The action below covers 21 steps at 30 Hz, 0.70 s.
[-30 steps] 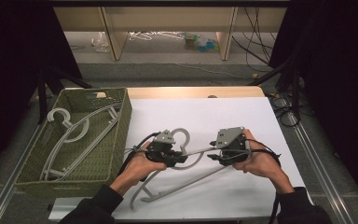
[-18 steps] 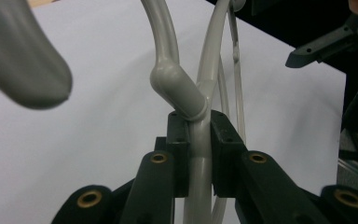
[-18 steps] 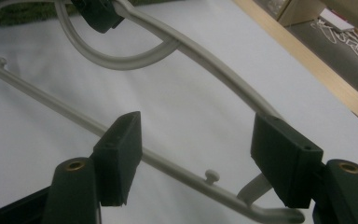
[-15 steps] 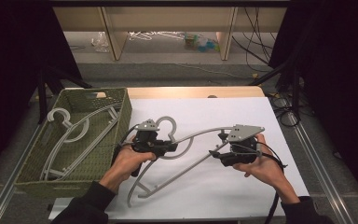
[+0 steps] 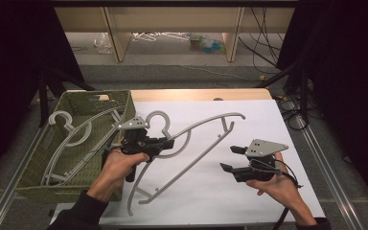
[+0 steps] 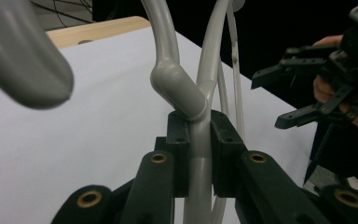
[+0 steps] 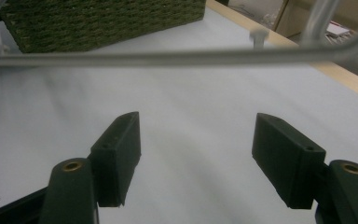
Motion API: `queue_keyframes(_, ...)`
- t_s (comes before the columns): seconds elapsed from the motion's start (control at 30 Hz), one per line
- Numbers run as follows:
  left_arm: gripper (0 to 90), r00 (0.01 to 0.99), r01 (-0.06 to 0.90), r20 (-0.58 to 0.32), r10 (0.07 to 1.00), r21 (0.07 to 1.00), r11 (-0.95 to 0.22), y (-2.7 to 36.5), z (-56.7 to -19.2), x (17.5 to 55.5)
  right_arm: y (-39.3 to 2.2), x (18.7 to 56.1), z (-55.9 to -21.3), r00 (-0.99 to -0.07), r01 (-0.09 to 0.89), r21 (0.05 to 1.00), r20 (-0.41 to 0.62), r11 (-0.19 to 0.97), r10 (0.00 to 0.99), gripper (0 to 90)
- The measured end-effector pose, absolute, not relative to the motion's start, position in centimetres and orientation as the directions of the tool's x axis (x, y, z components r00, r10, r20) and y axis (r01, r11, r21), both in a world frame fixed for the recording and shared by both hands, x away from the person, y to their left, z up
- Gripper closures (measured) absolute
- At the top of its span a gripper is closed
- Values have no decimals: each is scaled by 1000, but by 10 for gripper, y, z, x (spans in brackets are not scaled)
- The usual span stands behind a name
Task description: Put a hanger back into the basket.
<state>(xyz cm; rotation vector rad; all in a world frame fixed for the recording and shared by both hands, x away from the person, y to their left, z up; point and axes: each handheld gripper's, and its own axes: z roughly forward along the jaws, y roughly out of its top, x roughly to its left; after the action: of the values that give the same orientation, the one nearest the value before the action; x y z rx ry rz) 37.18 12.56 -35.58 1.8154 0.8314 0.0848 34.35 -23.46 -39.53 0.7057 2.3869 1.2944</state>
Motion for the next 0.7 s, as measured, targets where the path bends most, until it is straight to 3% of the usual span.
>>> queue_keyframes(0.33,799,748,469,-314,584,874,-130,164,-314,360,-236,339,-405,-821,282,840,-38,463,570,326)
queue_keyframes(0.7,797,691,479,-315,651,874,-85,215,-294,364,-238,337,-409,-822,290,838,-29,462,568,319)
